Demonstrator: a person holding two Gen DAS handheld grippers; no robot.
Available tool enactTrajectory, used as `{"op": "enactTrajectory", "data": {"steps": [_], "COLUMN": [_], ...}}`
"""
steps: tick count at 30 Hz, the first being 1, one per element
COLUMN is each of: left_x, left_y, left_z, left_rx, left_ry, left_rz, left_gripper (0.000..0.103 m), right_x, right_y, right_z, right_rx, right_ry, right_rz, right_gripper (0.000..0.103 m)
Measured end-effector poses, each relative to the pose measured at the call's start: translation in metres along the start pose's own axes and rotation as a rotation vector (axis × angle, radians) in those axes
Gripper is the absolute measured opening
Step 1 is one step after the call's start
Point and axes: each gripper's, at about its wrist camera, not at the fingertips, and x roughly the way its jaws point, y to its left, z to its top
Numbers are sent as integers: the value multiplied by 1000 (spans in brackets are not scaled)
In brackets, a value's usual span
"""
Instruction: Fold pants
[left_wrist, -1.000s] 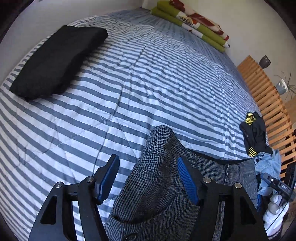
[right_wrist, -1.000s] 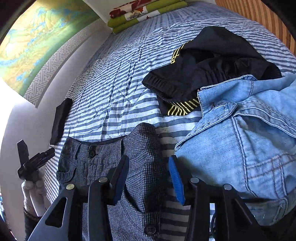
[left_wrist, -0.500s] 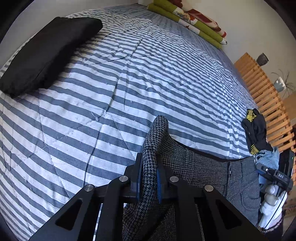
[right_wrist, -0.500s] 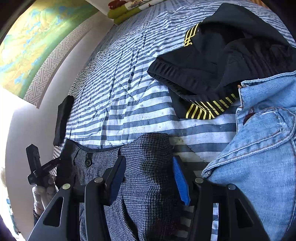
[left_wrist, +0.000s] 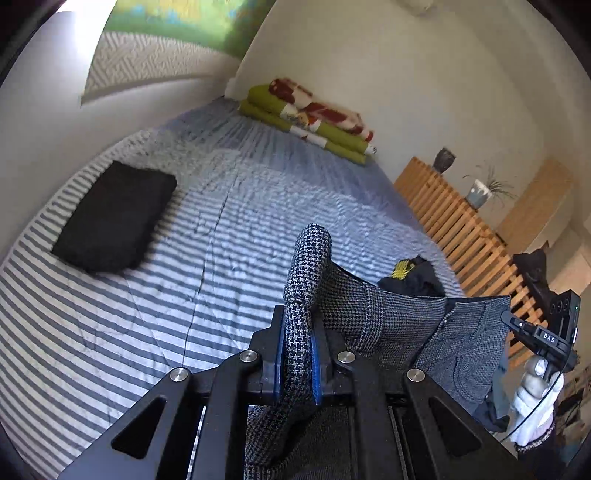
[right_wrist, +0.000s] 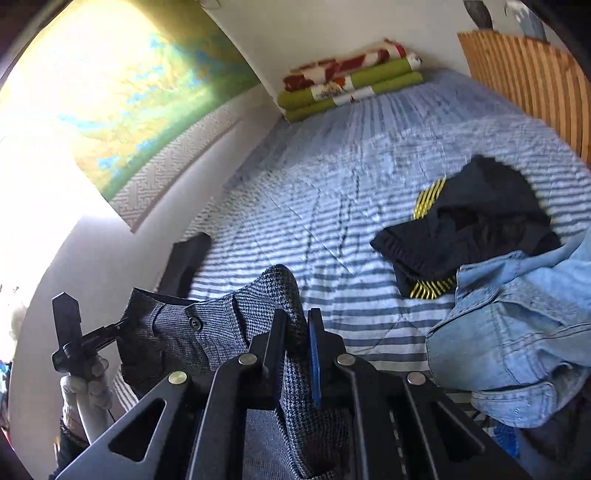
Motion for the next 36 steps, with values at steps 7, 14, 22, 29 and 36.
{"op": "enactTrajectory", "data": {"steps": [7, 14, 22, 29, 36], "left_x": [-93, -24, 81, 34, 33], "left_y": [-30, -13, 57, 118, 136], "left_z": [31, 91, 86, 7, -105], "left_rx": [62, 93, -28, -130, -194], "left_ry": [-156, -145, -8, 69, 233], "left_rz": [-52, 57, 235, 224, 238], "left_gripper": [11, 16, 37, 50, 51], "right_x": [-82, -16, 112, 78, 33], "right_y": [69, 67, 5, -23, -40], "right_z": [18, 76, 90, 23, -90], "right_rx": [-114, -76, -8, 6, 30], "right_ry": [-156, -147, 66, 171, 250], "right_rz": [15, -77, -202, -167, -215], "right_gripper": [10, 10, 19, 29, 32]}}
